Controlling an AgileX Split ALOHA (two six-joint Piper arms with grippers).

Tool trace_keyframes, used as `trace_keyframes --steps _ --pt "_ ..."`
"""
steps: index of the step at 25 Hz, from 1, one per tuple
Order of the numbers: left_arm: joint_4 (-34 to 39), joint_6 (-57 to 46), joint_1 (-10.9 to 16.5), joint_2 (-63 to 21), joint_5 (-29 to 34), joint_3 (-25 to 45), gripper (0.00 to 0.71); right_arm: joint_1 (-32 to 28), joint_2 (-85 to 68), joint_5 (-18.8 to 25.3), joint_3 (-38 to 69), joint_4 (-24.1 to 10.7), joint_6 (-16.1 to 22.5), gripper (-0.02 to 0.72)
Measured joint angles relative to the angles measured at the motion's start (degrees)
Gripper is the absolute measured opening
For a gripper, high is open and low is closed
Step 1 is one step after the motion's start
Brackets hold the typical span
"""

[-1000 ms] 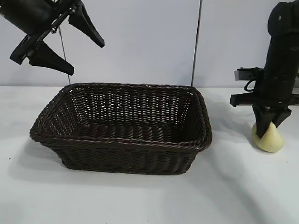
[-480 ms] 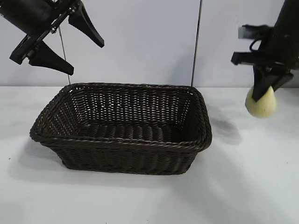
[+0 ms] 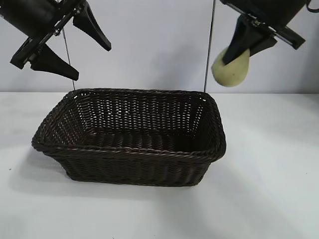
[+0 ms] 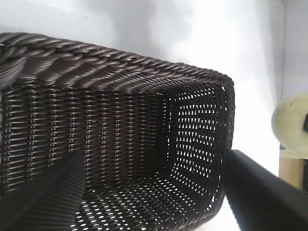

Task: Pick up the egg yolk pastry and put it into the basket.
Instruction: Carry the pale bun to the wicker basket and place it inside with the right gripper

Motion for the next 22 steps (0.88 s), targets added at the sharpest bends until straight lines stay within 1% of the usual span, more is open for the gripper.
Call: trace_keyframes --steps 5,8,10,11,13,17,18,19,22 --pt "0.00 0.00 0.00 0.00 0.00 0.00 0.571 1.82 6.02 -1.28 0.00 -0.93 3.10 0.027" --pt "0.00 0.00 0.00 0.00 0.00 0.00 0.571 1.82 9.32 -2.73 0.07 -1.38 3.59 0.030" --pt "0.00 0.00 0.00 0.00 0.02 0.00 0.571 1.82 10.02 -3.14 0.06 -1.30 3.59 0.054" --pt "0.00 0.00 0.00 0.00 0.07 0.00 0.571 1.82 10.00 -3.43 0.06 -1.10 3.59 0.082" --pt "0.00 0.00 0.00 0.00 0.16 0.00 0.571 1.82 9.66 -4.05 0.06 -0.81 3.59 0.167" --pt "0.00 0.00 0.00 0.00 0.21 0.00 0.571 1.82 8.17 -4.17 0.06 -0.41 3.42 0.404" --pt "0.00 0.00 0.00 0.00 0.21 0.00 0.571 1.82 7.69 -4.23 0.06 -0.41 3.42 0.453" --pt "0.00 0.00 0.00 0.00 0.21 0.00 0.571 1.82 7.17 -4.23 0.06 -0.41 3.37 0.486" --pt "0.00 0.00 0.00 0.00 0.21 0.00 0.571 1.82 5.16 -4.03 0.06 -0.78 3.37 0.522"
